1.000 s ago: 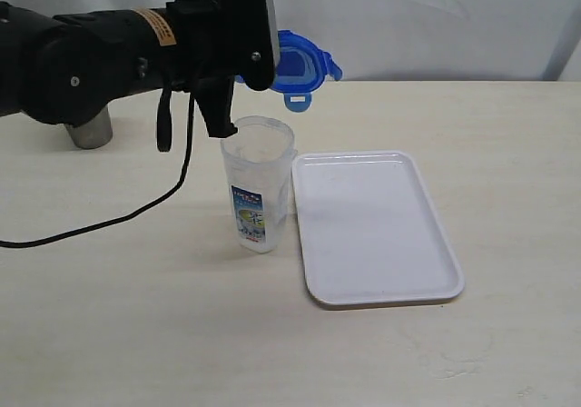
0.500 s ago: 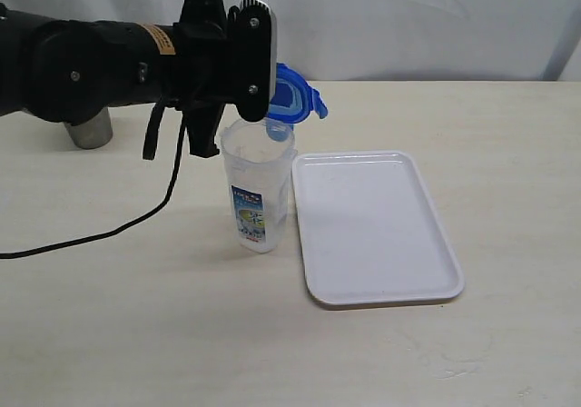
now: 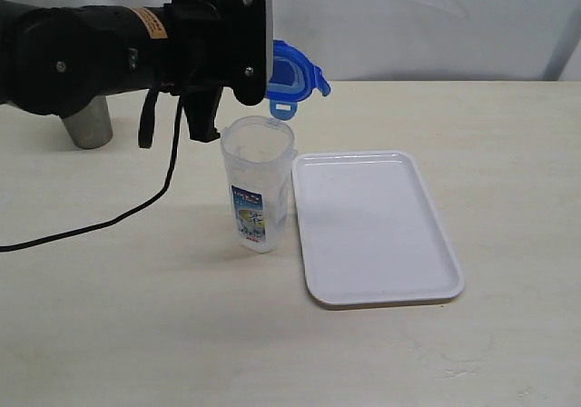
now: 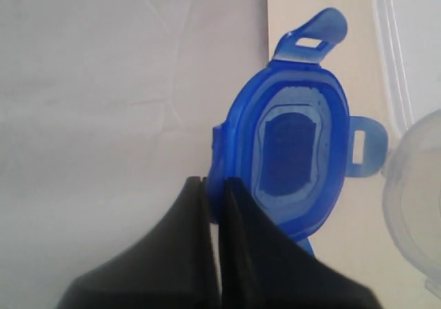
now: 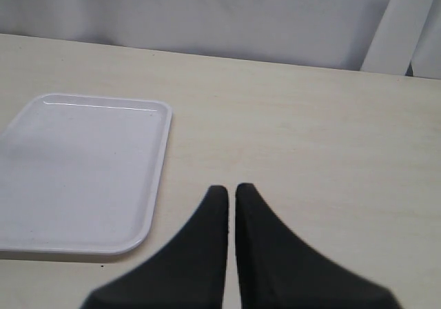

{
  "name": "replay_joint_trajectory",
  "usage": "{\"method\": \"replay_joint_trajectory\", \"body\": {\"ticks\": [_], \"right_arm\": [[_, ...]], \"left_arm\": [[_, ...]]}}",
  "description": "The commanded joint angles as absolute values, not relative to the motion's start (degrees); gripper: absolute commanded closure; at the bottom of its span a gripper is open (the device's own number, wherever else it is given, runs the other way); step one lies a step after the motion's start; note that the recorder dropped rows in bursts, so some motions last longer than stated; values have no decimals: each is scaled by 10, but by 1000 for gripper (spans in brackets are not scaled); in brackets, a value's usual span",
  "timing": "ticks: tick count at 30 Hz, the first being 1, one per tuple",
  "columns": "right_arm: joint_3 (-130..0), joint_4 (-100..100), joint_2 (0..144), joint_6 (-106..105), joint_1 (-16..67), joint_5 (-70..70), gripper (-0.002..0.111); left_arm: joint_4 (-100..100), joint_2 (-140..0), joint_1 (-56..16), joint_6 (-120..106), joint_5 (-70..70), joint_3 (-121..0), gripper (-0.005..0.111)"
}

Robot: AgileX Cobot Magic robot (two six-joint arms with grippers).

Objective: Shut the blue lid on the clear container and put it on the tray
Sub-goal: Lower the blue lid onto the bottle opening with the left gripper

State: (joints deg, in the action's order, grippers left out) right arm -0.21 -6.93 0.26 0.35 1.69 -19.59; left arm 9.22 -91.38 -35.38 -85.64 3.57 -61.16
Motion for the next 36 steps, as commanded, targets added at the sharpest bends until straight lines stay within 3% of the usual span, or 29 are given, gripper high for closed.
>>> {"method": "replay_joint_trajectory", "body": {"ticks": [1,36], "right_arm": [[0,-66,0,4,15,-196,104],[0,-66,0,4,15,-196,104]], "left_arm": [[101,-910,-357,-855,13,-614,107],[101,-885,-357,-825,-83,-613,107]]}}
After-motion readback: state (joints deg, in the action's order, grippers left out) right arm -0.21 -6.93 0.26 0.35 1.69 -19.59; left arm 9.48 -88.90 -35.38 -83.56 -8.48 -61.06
